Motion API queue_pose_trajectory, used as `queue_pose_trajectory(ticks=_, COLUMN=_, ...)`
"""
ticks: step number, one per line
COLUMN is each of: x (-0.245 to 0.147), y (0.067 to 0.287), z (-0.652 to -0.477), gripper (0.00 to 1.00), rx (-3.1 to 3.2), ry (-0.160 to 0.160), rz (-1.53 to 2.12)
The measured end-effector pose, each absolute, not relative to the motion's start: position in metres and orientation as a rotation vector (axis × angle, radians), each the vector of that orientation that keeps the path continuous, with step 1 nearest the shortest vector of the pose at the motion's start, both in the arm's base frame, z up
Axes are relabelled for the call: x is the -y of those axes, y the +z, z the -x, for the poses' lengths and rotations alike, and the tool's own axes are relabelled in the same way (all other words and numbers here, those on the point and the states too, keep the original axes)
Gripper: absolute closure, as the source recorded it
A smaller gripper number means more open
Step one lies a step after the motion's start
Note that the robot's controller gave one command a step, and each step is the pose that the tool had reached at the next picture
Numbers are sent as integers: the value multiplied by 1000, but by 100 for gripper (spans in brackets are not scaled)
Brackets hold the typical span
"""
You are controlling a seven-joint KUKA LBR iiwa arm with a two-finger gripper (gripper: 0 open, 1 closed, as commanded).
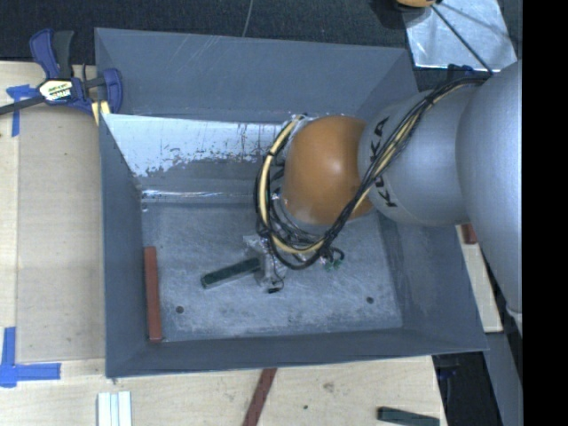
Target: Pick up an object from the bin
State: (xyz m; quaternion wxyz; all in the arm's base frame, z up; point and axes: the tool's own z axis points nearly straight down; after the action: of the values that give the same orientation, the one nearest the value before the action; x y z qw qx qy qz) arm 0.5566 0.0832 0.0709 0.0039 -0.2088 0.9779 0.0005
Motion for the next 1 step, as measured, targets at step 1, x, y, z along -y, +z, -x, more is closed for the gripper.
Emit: queue_pose_trajectory(ticks=1, x=-83, y=71, z=-557, gripper=100, rx=-3065, ry=2, rz=654)
